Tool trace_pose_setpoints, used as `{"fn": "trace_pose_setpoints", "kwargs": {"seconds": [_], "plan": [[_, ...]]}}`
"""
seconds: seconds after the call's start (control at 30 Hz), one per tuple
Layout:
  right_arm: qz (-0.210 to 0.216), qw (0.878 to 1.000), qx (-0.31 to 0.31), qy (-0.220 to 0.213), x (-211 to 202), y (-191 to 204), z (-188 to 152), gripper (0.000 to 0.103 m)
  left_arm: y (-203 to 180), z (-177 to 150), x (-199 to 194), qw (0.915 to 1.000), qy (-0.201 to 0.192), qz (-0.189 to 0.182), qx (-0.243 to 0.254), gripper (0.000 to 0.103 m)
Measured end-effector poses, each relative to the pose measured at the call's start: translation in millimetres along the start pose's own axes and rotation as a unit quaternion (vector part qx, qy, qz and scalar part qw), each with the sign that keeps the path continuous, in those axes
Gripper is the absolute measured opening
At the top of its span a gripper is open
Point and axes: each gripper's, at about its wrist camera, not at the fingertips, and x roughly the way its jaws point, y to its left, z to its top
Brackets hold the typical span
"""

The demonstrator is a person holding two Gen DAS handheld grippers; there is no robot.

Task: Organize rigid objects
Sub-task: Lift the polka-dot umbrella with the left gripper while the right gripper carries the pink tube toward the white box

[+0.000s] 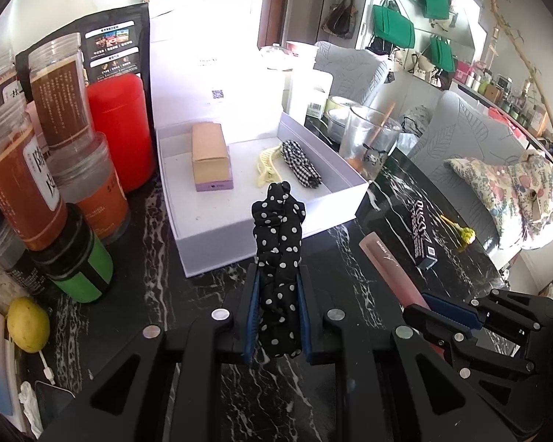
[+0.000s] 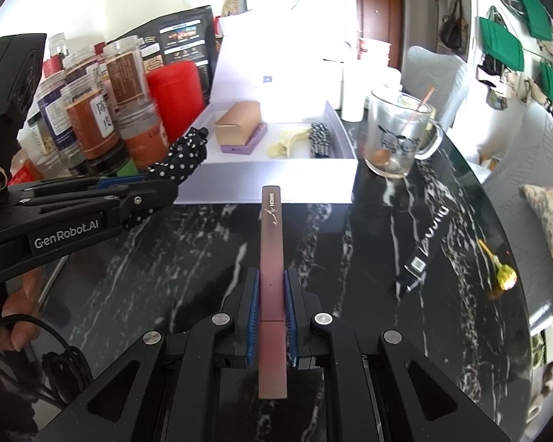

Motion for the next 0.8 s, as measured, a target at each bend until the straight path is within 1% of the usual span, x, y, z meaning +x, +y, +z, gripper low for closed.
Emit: {"fn": "trace_pose_setpoints", "kwargs": {"seconds": [0.37, 0.8], "plan": [[0.016, 0.999, -0.023, -0.019, 9, 5, 37, 0.013, 9, 40, 2, 0.9994, -0.033, 0.011, -0.004, 0.018], [0.006, 0.998, -0.036, -0.042, 20, -6, 83, 0.013, 13, 89, 15, 0.9982, -0.060, 0.004, -0.001, 0.018]]}}
